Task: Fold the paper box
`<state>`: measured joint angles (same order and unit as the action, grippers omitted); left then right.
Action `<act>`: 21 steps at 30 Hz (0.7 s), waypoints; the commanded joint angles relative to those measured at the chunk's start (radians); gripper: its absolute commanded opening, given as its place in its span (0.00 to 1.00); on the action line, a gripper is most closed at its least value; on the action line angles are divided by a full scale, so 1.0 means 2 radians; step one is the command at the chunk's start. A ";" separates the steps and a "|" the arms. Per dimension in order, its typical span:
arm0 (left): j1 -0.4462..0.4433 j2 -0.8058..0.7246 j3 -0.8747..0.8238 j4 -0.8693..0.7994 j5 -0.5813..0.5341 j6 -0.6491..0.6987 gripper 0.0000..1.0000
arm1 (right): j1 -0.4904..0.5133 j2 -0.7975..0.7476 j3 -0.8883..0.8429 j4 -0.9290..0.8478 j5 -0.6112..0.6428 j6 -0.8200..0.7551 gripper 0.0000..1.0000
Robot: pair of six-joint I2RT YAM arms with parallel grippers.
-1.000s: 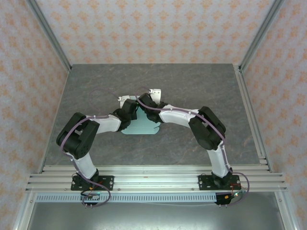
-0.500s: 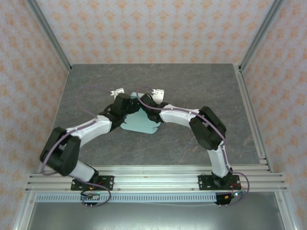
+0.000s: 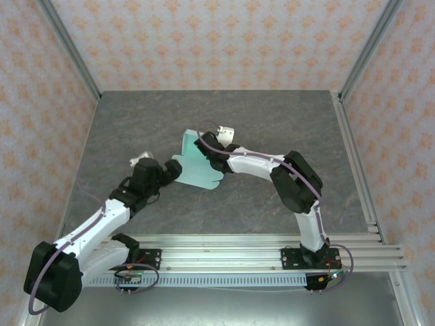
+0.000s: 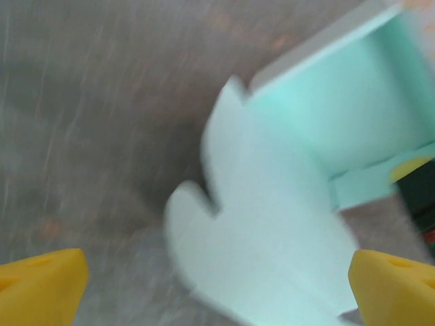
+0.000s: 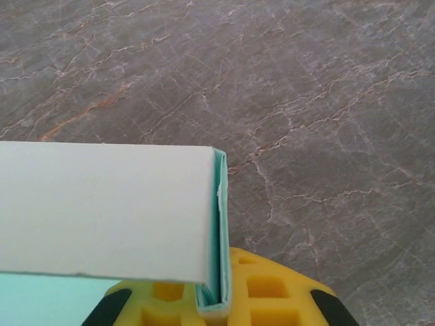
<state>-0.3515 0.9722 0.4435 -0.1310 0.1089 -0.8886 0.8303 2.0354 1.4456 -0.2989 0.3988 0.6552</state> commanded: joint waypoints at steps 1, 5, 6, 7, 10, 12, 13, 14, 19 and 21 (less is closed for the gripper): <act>-0.012 -0.010 -0.025 0.058 0.044 -0.076 0.99 | 0.000 -0.010 -0.005 -0.012 -0.023 0.021 0.00; -0.039 -0.007 -0.025 0.067 0.024 -0.085 0.99 | 0.000 -0.007 -0.004 -0.010 -0.029 0.027 0.00; -0.043 -0.004 -0.026 0.071 0.020 -0.085 0.98 | 0.000 -0.006 -0.005 -0.010 -0.030 0.030 0.00; -0.045 0.000 -0.026 0.074 0.015 -0.085 0.97 | 0.000 -0.005 -0.005 -0.008 -0.034 0.033 0.00; -0.047 0.021 -0.030 0.101 0.015 -0.089 0.90 | 0.000 -0.004 -0.009 0.003 -0.045 0.042 0.00; -0.049 0.039 -0.026 0.116 0.015 -0.088 0.85 | 0.000 -0.003 -0.011 0.010 -0.052 0.048 0.00; -0.051 0.048 -0.022 0.121 0.015 -0.085 0.81 | 0.001 -0.003 -0.011 0.012 -0.057 0.050 0.00; -0.052 0.056 -0.017 0.125 0.015 -0.083 0.76 | 0.001 -0.002 -0.012 0.014 -0.059 0.053 0.00; -0.059 0.078 0.019 0.108 -0.006 -0.055 0.43 | 0.001 0.000 -0.020 0.024 -0.069 0.068 0.00; -0.061 0.075 0.034 0.083 -0.022 -0.039 0.35 | 0.001 0.000 -0.022 0.023 -0.071 0.070 0.00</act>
<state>-0.4652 1.1305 0.4500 0.0635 0.1322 -1.0145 0.8288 2.0335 1.4326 -0.2306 0.2909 0.7647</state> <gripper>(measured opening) 0.370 0.081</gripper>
